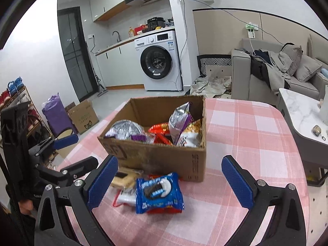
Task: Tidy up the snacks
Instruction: 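Move both open tools back down to the remaining snacks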
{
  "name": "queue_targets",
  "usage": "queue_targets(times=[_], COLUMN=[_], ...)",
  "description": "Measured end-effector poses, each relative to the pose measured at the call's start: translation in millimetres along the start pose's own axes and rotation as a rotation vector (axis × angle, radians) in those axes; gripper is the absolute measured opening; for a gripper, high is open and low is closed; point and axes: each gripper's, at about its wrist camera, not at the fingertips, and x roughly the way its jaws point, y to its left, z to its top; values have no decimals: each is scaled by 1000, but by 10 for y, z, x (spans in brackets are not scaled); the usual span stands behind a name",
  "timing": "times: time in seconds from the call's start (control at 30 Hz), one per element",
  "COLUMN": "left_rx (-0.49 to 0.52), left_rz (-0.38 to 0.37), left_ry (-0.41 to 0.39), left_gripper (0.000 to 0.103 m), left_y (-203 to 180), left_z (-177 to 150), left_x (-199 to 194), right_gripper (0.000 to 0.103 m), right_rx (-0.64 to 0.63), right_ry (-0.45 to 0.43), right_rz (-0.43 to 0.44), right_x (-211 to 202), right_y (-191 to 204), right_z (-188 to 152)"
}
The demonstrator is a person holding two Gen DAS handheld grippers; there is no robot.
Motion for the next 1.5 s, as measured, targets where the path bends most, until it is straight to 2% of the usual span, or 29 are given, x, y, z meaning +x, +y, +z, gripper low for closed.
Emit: queue_targets(times=[0.13, 0.37, 0.8, 1.27, 1.5], left_rx=[-18, -12, 19, 29, 20], left_rz=[1, 30, 41, 51, 55], left_ry=[26, 62, 109, 156, 169], left_gripper=[102, 102, 103, 102, 102], left_y=[42, 16, -37, 22, 57], left_z=[-70, -152, -196, -250, -276], left_x=[3, 68, 217, 365, 395], right_gripper=[103, 103, 103, 103, 97], right_rx=[-2, -8, -13, 21, -7], right_ry=[18, 80, 173, 244, 257], right_rz=[19, 2, -36, -14, -18], right_x=[-2, 157, 360, 643, 731], right_y=[18, 18, -41, 26, 127], right_z=[-123, -276, -383, -521, -589])
